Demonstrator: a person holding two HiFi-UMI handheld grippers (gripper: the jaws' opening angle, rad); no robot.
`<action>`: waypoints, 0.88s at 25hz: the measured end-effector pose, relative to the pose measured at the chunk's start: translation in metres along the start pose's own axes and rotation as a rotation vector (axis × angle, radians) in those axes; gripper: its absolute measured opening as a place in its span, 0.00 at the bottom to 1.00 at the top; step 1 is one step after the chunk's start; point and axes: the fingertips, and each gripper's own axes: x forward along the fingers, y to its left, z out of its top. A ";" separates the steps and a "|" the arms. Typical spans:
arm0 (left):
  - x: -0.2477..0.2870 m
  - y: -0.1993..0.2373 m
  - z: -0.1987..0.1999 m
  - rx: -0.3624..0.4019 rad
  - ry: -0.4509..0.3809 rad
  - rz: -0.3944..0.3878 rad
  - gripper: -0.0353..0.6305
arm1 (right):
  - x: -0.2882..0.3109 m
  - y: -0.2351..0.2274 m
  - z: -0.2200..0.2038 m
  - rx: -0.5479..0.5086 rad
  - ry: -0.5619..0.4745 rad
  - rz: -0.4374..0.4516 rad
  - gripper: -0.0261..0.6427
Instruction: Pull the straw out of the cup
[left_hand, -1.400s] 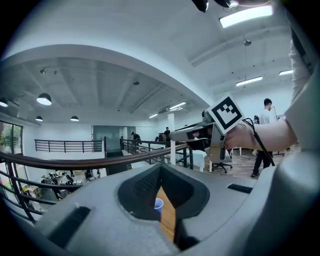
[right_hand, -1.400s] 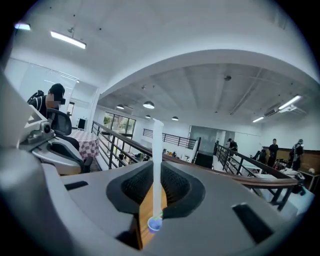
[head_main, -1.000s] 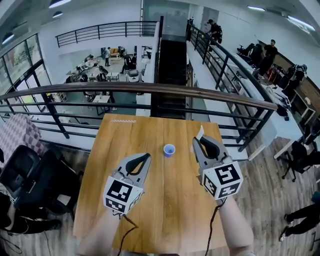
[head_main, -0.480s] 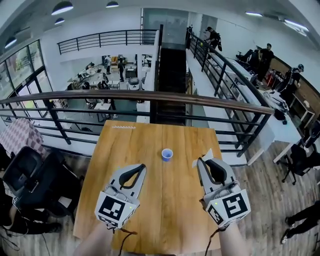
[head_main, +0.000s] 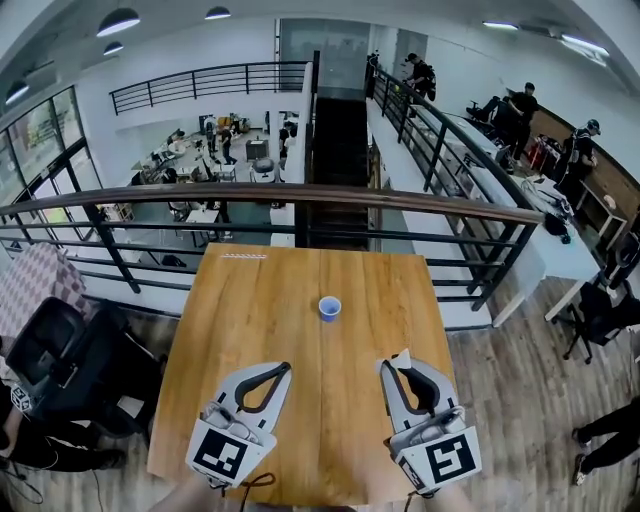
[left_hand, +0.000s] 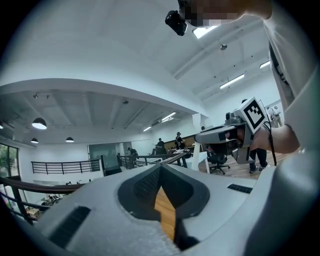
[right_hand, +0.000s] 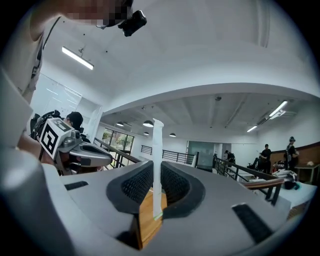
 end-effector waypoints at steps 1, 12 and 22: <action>-0.003 -0.003 -0.003 -0.005 0.004 0.001 0.07 | -0.004 0.002 -0.003 0.009 0.002 -0.002 0.12; -0.023 -0.025 -0.022 -0.019 0.052 -0.012 0.07 | -0.034 0.005 -0.036 0.091 0.057 -0.034 0.12; -0.025 -0.016 -0.026 -0.037 0.038 0.002 0.07 | -0.025 0.017 -0.046 0.108 0.070 -0.009 0.12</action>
